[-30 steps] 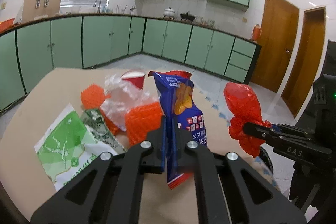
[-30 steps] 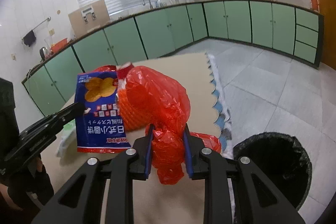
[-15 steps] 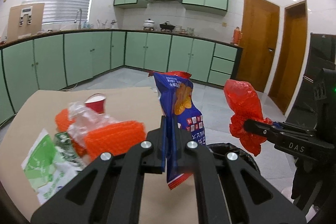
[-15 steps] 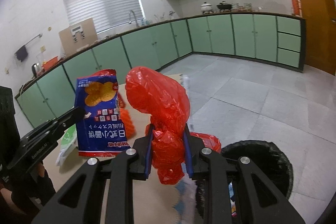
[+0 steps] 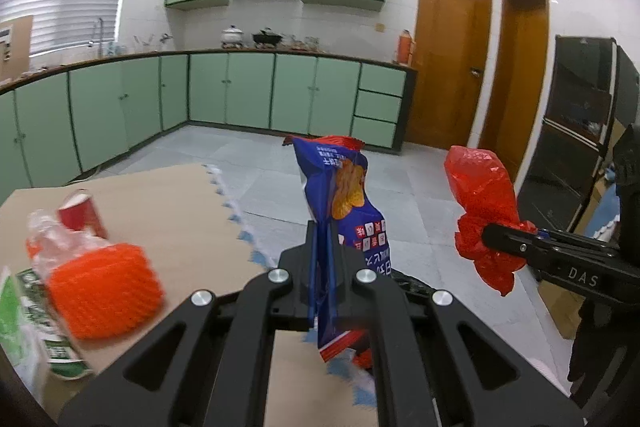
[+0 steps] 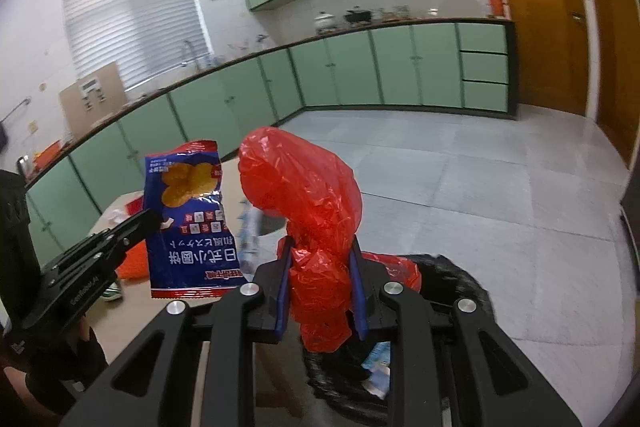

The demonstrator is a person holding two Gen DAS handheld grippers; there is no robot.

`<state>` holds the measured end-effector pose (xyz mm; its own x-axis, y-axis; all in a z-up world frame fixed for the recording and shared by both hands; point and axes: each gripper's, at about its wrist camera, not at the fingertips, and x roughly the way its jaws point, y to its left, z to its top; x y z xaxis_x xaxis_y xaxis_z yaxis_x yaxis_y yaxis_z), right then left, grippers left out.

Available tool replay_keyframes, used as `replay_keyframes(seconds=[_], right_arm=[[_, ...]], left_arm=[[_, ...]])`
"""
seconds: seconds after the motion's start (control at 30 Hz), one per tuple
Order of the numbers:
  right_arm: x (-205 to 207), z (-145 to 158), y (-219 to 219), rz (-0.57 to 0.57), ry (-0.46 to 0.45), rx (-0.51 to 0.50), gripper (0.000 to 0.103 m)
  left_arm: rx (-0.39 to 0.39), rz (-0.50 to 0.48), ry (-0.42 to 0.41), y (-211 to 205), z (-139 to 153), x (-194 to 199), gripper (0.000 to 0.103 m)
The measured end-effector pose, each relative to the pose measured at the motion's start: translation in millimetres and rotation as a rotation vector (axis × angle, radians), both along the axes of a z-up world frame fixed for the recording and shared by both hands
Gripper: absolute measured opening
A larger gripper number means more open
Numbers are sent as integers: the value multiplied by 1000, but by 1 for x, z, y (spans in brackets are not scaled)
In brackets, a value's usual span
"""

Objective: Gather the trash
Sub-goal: 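Carry both bags over the black bin and open both grippers, then move both open tools back to the trash on the table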

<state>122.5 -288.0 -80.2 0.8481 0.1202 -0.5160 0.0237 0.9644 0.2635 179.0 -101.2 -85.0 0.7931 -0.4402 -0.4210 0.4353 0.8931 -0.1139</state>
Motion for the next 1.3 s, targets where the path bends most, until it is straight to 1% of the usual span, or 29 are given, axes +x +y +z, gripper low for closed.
replay_keyframes(seconds=[0.17, 0.37, 0.53, 0.77, 0.8, 0.87, 0.93, 0.97, 1.03, 1.1, 1.13, 1.23, 1.27, 1.3], right_arm=[[1, -18, -30, -61, 45, -1, 25], [0, -43, -56, -112, 83, 19, 25], [5, -55, -70, -128, 98, 29, 25], [27, -68, -79, -124, 144, 22, 25], [28, -71, -81, -122, 150, 20, 26], [37, -74, -83, -125, 164, 13, 29], [40, -77, -83, -130, 175, 5, 30], [42, -79, -82, -132, 183, 1, 32], [44, -83, -82, -142, 193, -1, 41], [44, -86, -83, -149, 201, 0, 48], [44, -87, -83, -152, 204, -2, 54], [40, -87, -82, -157, 206, -6, 60], [38, -86, -82, -160, 203, -8, 61], [37, -86, -82, -162, 200, -10, 65]], left_arm=[[26, -43, 32, -38, -16, 12, 3], [51, -60, 61, -67, -28, 28, 3], [75, -70, 83, -83, -36, 34, 4], [104, -72, 114, -94, -43, 58, 5], [106, -71, 118, -95, -44, 58, 5], [109, -65, 127, -96, -46, 62, 9], [111, -67, 137, -100, -47, 66, 9], [113, -66, 141, -101, -48, 69, 9], [118, -62, 144, -102, -50, 69, 10], [117, -58, 148, -103, -50, 71, 11], [117, -56, 149, -102, -51, 70, 13], [114, -51, 145, -101, -50, 68, 19], [112, -50, 145, -99, -49, 67, 20], [111, -49, 145, -99, -48, 67, 21]])
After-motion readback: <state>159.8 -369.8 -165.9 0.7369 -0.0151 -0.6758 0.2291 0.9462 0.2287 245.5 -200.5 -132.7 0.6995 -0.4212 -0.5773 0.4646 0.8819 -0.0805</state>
